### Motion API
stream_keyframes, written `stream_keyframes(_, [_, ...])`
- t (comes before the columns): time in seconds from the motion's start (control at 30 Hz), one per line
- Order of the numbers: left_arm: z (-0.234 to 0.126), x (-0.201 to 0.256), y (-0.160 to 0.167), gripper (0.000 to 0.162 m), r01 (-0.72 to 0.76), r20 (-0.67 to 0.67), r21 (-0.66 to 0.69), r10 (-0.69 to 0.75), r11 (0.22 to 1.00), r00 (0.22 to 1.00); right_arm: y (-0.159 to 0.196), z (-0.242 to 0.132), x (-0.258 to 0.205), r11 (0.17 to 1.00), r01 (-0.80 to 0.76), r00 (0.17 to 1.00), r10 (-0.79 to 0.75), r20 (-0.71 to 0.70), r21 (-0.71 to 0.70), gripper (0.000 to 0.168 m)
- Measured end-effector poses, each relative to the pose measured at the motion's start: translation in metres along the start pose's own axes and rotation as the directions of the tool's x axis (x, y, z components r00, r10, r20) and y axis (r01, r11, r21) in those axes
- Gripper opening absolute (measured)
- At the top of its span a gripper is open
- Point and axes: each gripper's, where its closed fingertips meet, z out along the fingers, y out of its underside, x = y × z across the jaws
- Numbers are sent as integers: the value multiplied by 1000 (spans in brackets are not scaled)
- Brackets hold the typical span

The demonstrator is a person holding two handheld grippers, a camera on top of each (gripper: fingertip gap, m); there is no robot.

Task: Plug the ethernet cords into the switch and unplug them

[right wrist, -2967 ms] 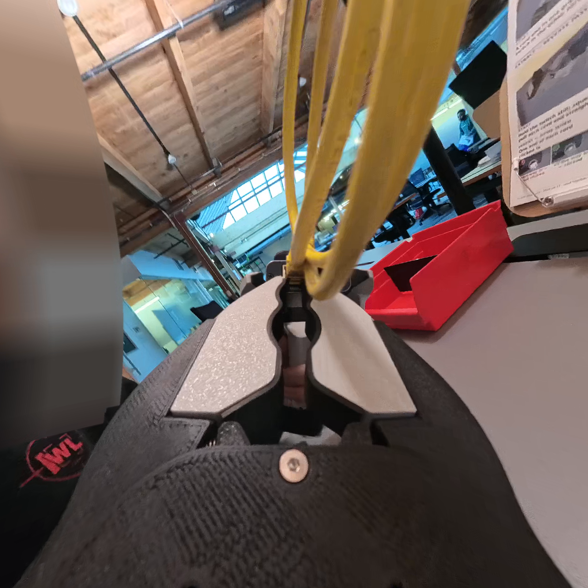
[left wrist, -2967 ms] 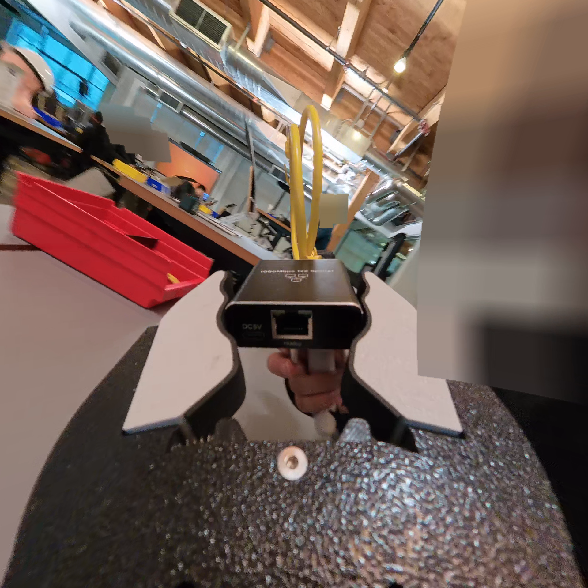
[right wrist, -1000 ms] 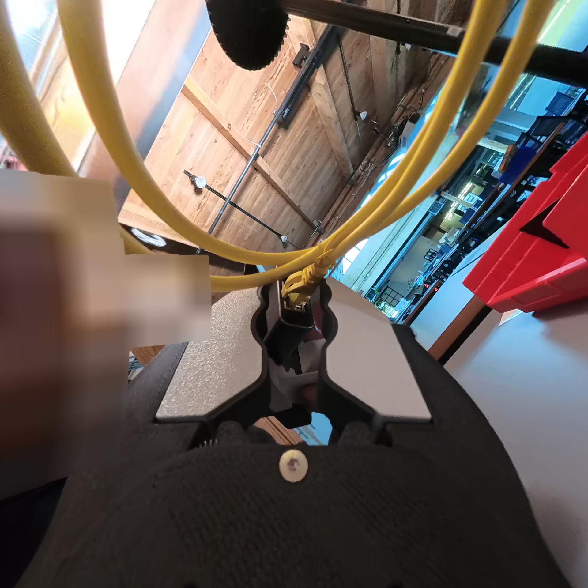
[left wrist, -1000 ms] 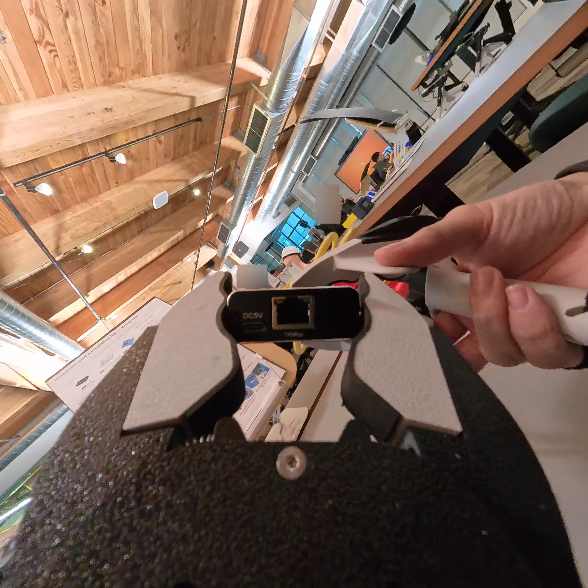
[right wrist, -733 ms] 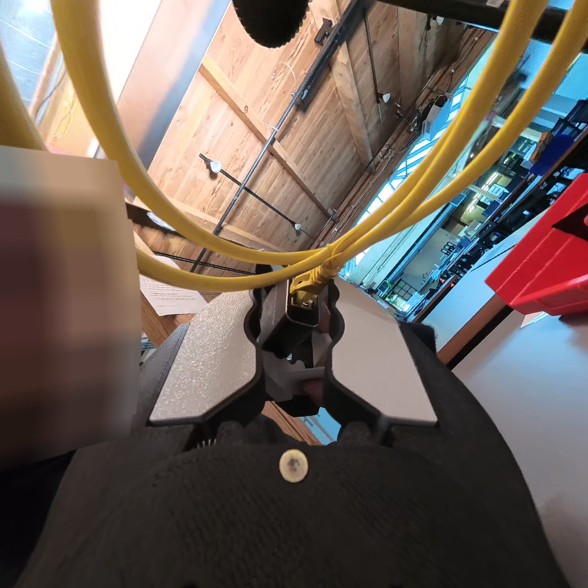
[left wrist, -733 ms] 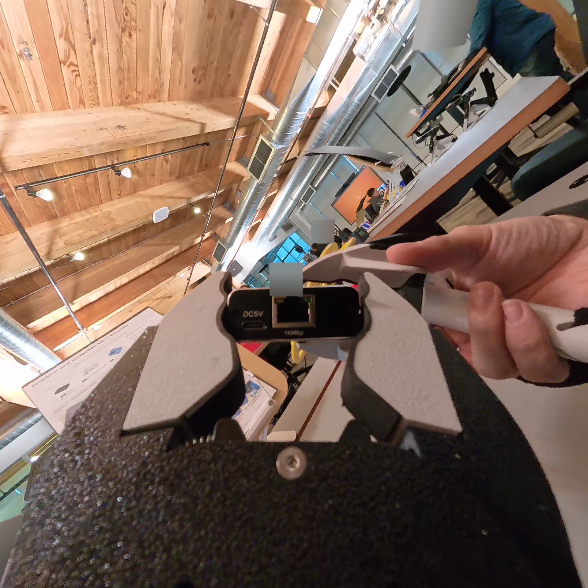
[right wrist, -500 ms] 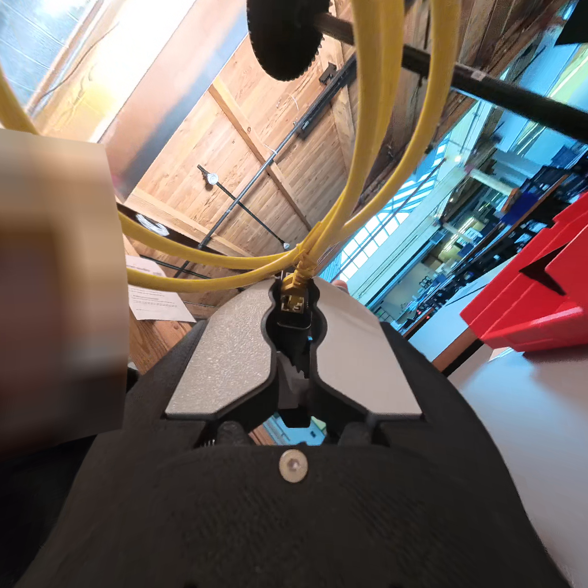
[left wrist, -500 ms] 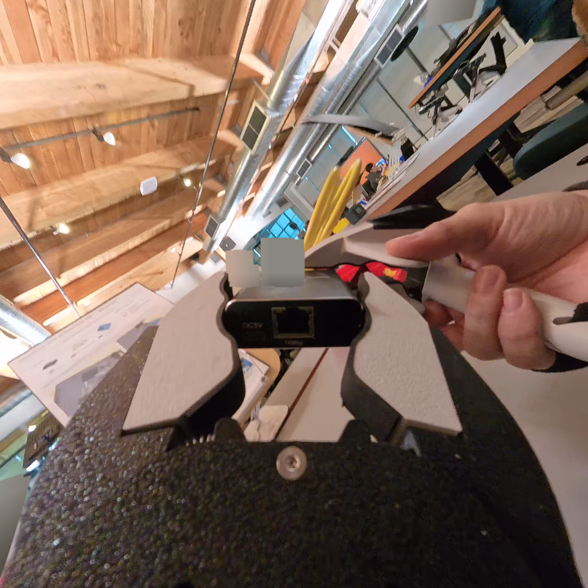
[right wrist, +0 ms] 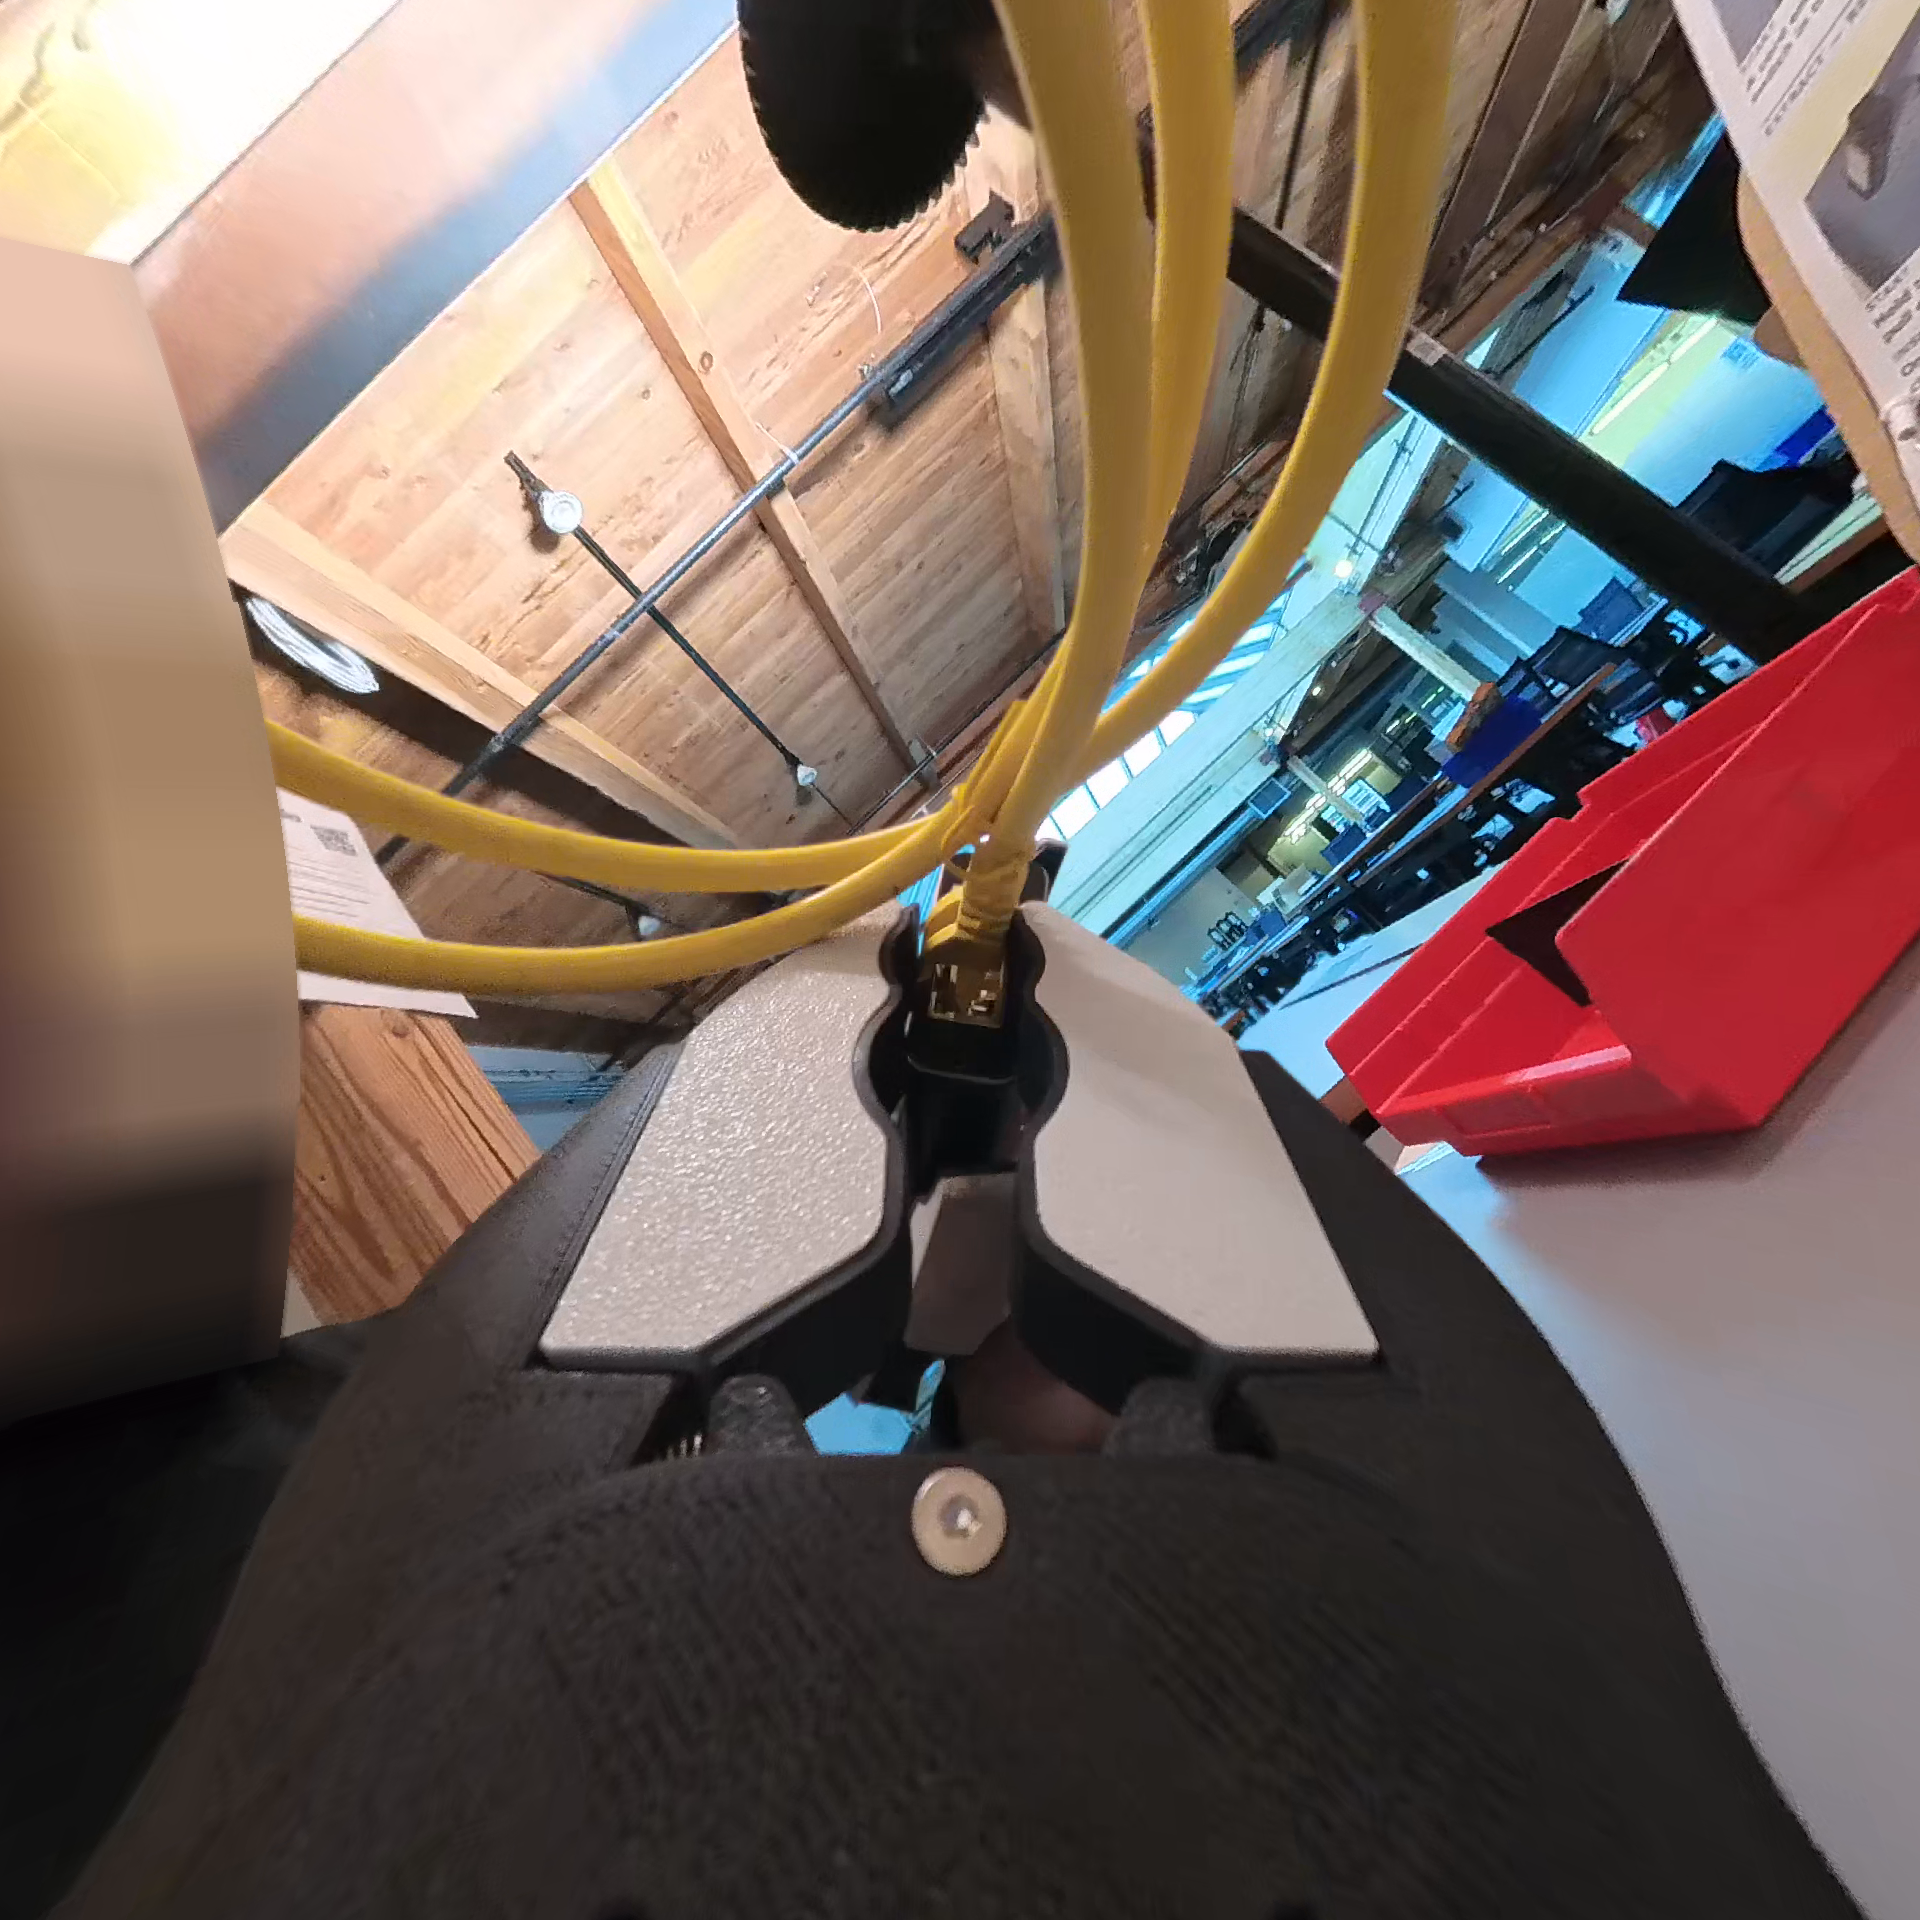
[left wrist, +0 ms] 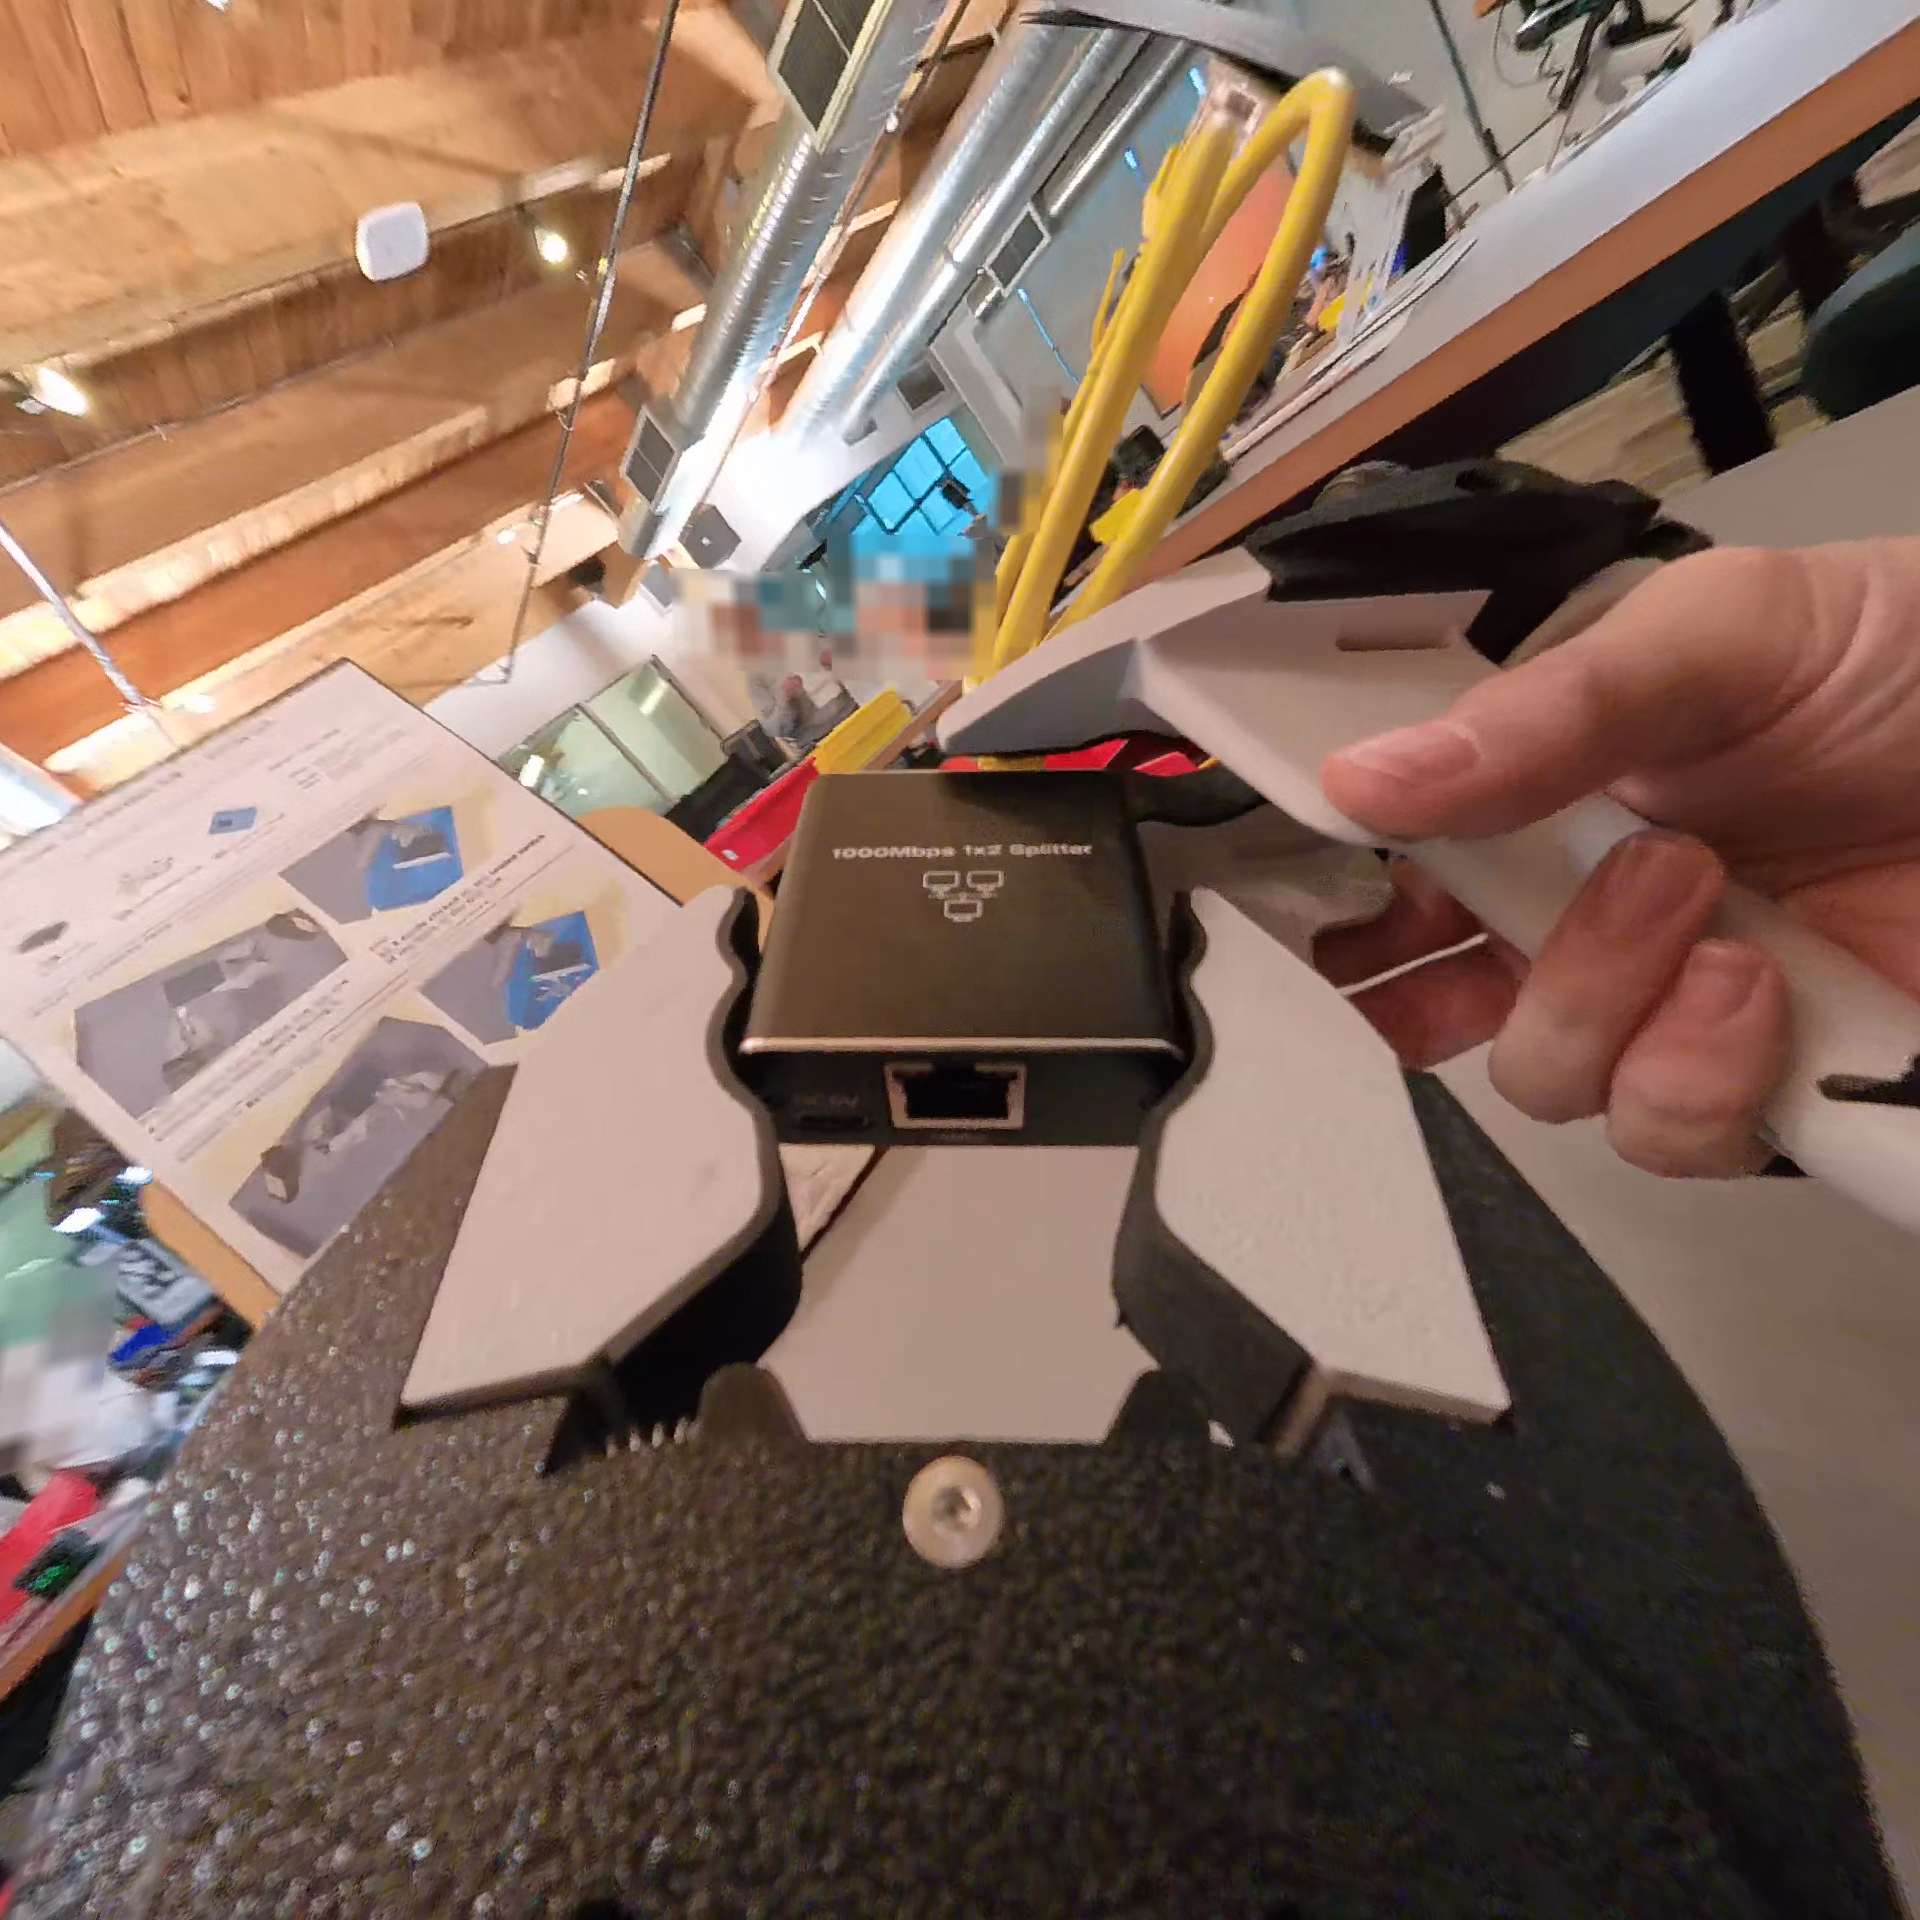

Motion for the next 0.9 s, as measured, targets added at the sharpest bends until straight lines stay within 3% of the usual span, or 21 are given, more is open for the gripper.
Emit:
stream_keyframes(0.07, [1,0,1,74,-43,38,-20,44,999,998,-1,-1,0,999,33,999,-33,-12,10,15])
stream_keyframes(0.4, [6,6,12,74,56,2,-93,-57,994,998,-1,-7,8,990,129,990,-132,-57,-57,16])
stream_keyframes(0.5, [5,5,11,74,11,39,-84,-7,996,999,-3,-9,9,986,150,986,-154,-58,-65,15])
stream_keyframes(0.6, [5,3,10,74,-38,71,-88,44,995,996,-2,-10,11,991,122,991,-125,-43,-53,15])
stream_keyframes(0.73, [5,3,12,74,-8,85,-101,17,995,996,-2,-10,14,999,46,999,-47,-18,-27,15])
stream_keyframes(0.9, [7,4,19,74,13,106,-153,3,988,994,-4,-11,17,998,55,998,-55,-23,-18,15])
